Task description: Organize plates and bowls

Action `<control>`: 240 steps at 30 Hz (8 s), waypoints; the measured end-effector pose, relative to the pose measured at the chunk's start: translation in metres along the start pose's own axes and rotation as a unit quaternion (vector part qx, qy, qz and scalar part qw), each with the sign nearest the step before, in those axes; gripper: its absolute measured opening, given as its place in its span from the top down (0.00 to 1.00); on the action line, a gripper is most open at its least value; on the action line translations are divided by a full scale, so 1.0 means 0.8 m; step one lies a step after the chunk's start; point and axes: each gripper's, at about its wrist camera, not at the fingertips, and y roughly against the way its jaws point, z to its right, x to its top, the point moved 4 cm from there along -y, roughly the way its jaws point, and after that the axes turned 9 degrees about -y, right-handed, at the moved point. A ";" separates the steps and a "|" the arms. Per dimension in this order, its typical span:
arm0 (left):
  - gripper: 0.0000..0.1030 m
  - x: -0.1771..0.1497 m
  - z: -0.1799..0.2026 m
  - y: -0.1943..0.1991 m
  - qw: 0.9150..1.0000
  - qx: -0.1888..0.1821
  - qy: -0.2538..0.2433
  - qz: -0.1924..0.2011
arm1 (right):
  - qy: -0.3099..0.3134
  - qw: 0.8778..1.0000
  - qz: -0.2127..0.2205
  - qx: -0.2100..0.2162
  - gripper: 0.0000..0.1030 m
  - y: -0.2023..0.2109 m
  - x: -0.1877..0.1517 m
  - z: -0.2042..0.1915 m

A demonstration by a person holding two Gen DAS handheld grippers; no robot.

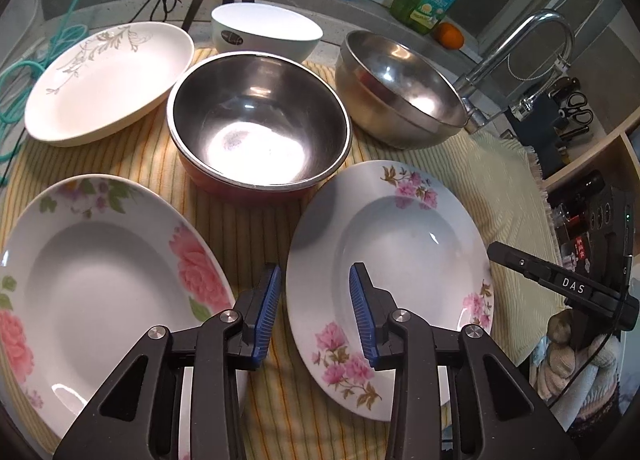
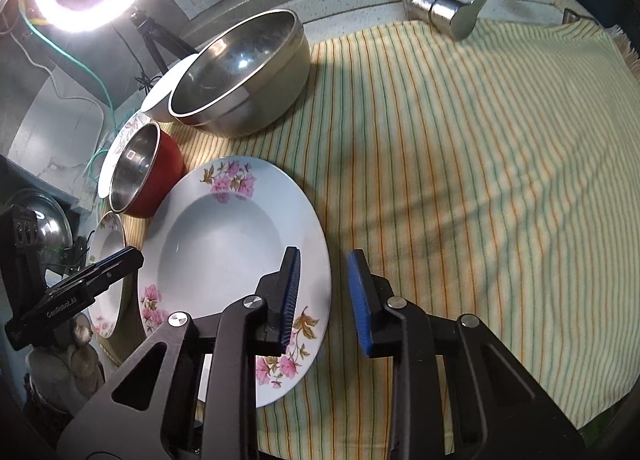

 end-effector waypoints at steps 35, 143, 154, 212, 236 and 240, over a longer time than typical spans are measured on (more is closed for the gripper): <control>0.72 -0.024 0.015 -0.006 1.000 -0.005 0.002 -0.019 | -0.005 0.999 -0.042 0.017 0.84 0.000 -0.025 0.010; 0.73 -0.093 -0.217 0.100 0.982 0.059 0.172 0.051 | 0.118 0.980 -0.126 0.101 0.86 -0.115 -0.076 -0.258; 0.75 -0.092 -0.216 0.098 0.984 0.058 0.164 0.047 | 0.123 0.978 -0.132 0.104 0.91 -0.115 -0.080 -0.264; 0.75 -0.052 0.018 0.039 0.999 -0.041 0.020 -0.002 | -0.008 0.997 -0.059 0.046 0.91 0.036 -0.061 -0.029; 0.75 -0.060 0.044 0.011 0.999 -0.035 -0.008 -0.038 | -0.028 0.997 -0.064 0.021 0.91 0.028 -0.066 0.006; 0.75 -0.059 0.045 0.009 0.999 -0.031 -0.012 -0.039 | -0.028 0.997 -0.069 0.020 0.91 0.025 -0.067 0.007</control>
